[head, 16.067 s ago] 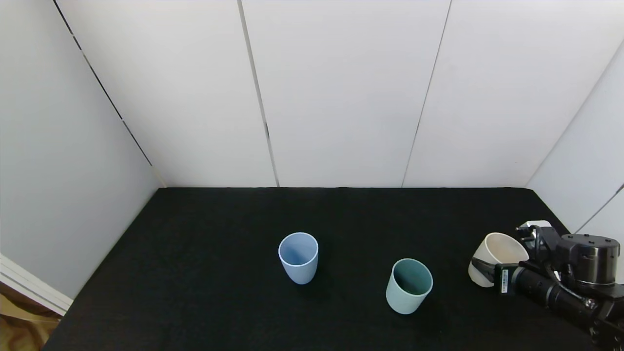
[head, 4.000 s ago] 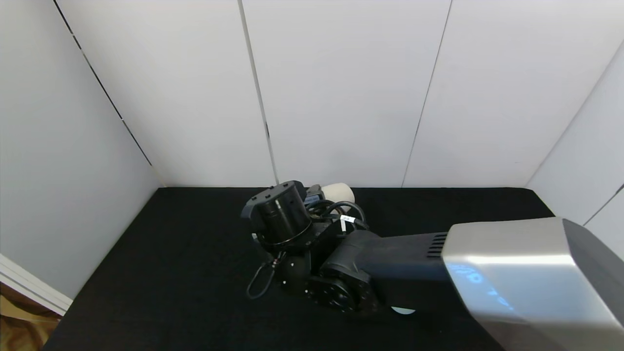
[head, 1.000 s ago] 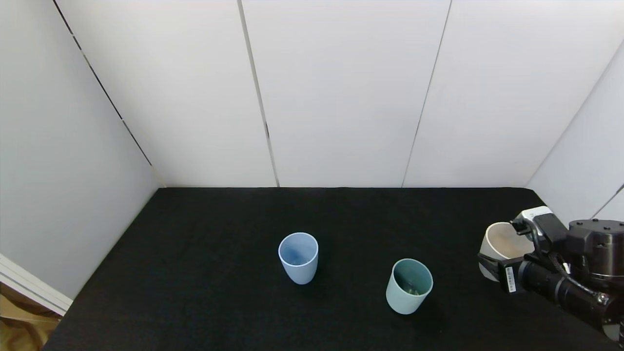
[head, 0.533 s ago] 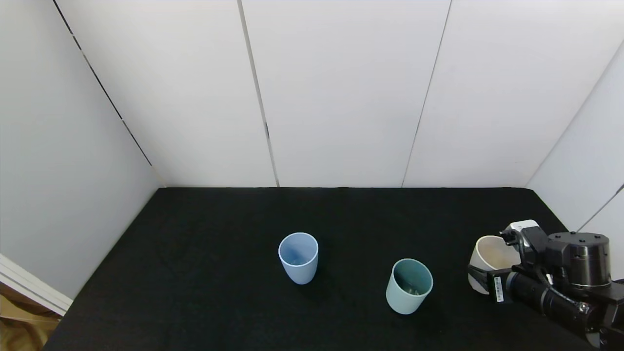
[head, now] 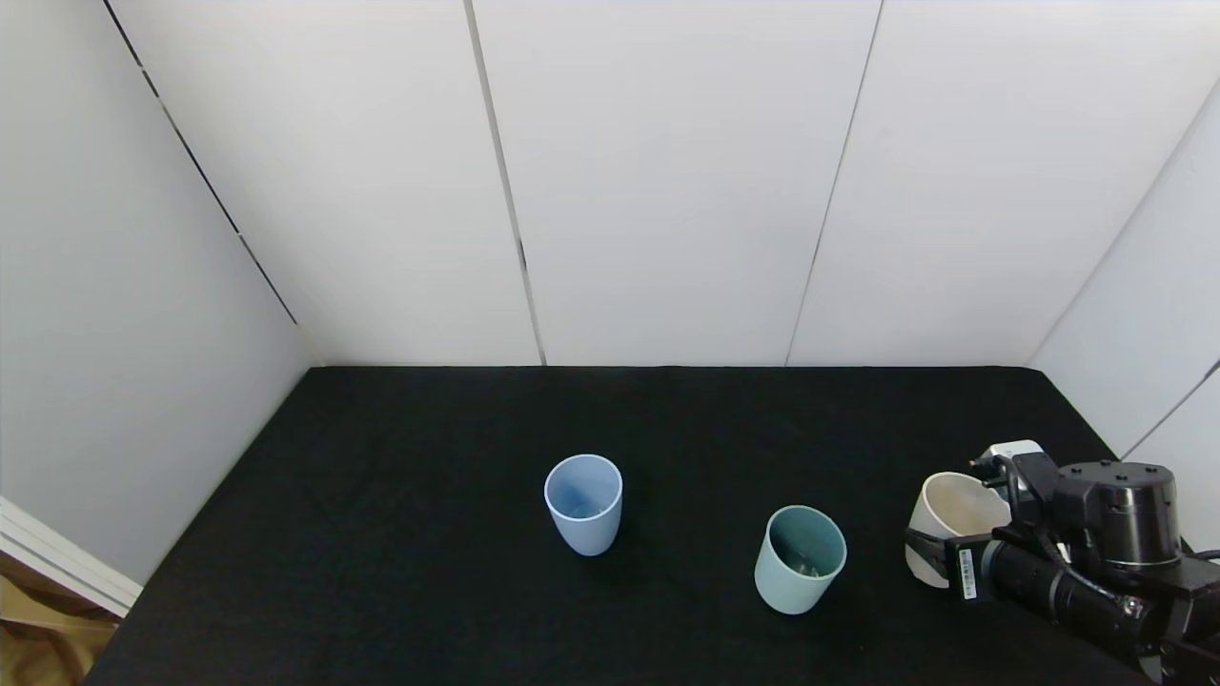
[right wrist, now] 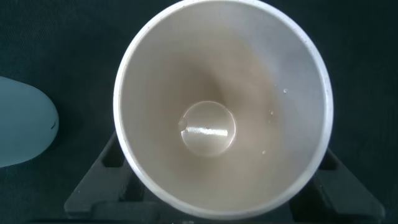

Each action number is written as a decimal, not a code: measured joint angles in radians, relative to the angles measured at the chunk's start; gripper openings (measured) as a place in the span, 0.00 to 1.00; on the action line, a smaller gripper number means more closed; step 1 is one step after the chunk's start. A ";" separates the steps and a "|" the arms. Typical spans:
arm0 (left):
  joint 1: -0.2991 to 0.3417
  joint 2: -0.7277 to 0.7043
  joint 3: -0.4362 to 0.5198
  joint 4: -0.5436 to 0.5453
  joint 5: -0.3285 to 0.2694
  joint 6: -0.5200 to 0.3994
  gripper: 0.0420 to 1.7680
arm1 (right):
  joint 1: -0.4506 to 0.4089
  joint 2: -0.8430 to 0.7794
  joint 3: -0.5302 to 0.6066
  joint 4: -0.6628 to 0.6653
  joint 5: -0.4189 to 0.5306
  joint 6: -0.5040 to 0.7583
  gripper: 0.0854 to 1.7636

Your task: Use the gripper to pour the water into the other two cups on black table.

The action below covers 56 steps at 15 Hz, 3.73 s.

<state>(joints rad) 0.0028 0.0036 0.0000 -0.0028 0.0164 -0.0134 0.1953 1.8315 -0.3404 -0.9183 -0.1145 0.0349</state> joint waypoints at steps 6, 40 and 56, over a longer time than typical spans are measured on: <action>0.000 0.000 0.000 0.000 0.000 0.000 0.97 | -0.009 0.024 -0.010 -0.003 0.000 -0.001 0.69; 0.000 0.000 0.000 0.000 0.000 0.000 0.97 | -0.009 -0.577 -0.095 0.473 -0.028 -0.041 0.96; 0.000 0.000 0.000 0.000 0.000 0.000 0.97 | -0.174 -1.572 0.090 1.109 0.001 -0.053 0.96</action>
<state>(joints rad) 0.0028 0.0036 0.0000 -0.0028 0.0164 -0.0130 0.0211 0.2591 -0.2506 0.1904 -0.1130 -0.0183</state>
